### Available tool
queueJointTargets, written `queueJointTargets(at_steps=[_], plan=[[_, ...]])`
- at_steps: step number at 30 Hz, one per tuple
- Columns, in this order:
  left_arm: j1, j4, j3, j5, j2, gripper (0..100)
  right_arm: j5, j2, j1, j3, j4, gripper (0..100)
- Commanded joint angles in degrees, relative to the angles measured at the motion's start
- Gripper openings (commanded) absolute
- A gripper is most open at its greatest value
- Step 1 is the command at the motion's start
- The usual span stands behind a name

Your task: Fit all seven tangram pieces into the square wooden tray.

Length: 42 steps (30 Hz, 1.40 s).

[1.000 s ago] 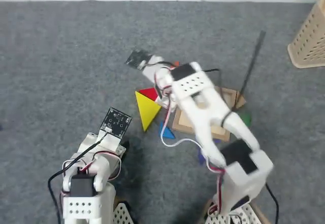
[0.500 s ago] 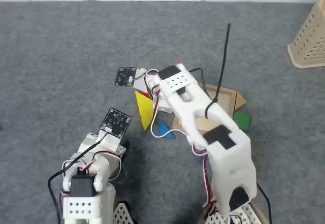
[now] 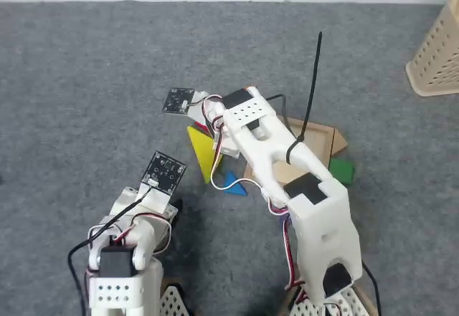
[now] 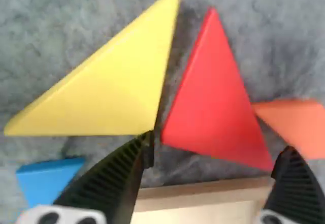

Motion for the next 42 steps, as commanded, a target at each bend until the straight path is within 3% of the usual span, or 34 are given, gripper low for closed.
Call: queueJointTargets(at_steps=[1, 4, 7, 16, 26, 31, 42], plan=[[0.18, 0.09, -0.31, -0.35, -0.62, 22, -7.74, -0.13, -0.13, -4.04, 5.05, 37.3], [0.18, 0.09, -0.31, -0.35, -0.62, 22, -12.66, -0.31, -0.04, -6.51, 8.04, 37.3], [0.18, 0.09, -0.31, -0.35, -0.62, 22, -12.48, -0.66, -0.13, -8.79, 8.57, 37.3], [0.18, 0.09, -0.31, -0.35, -0.62, 22, 3.08, 0.04, -0.31, -15.12, 3.21, 37.5], [0.18, 0.09, -0.31, -0.35, -0.62, 22, 11.78, 8.31, -0.48, -15.3, 3.03, 37.5], [0.18, 0.09, -0.31, -0.35, -0.62, 22, 8.44, 9.54, 0.31, -15.38, 6.55, 36.6], [0.18, 0.09, -0.31, -0.35, -0.62, 22, -11.16, 9.19, 2.24, -15.38, 8.66, 9.5]])
